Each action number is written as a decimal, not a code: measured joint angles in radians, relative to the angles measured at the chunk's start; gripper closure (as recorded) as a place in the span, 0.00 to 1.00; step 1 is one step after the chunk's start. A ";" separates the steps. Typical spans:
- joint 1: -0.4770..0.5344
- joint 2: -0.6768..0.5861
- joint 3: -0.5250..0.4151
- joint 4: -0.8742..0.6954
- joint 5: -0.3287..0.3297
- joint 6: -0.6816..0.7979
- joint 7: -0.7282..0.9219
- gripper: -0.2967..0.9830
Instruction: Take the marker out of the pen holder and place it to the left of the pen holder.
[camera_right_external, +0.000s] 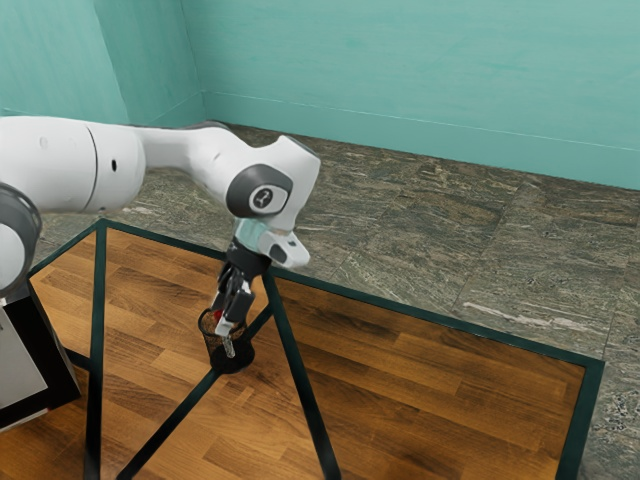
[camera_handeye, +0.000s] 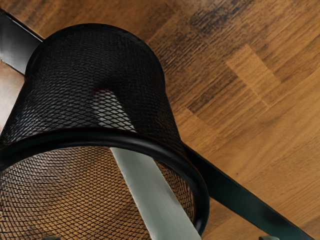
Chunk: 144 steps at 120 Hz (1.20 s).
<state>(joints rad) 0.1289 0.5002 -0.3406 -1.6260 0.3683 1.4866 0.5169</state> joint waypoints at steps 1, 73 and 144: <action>0.000 0.000 0.000 0.001 0.000 0.000 0.000 0.38; 0.006 -0.132 0.000 0.004 0.019 -0.015 0.026 0.82; 0.144 -0.044 0.107 0.007 0.102 -0.226 0.048 0.85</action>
<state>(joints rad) 0.2733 0.4567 -0.2336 -1.6188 0.4700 1.2610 0.5645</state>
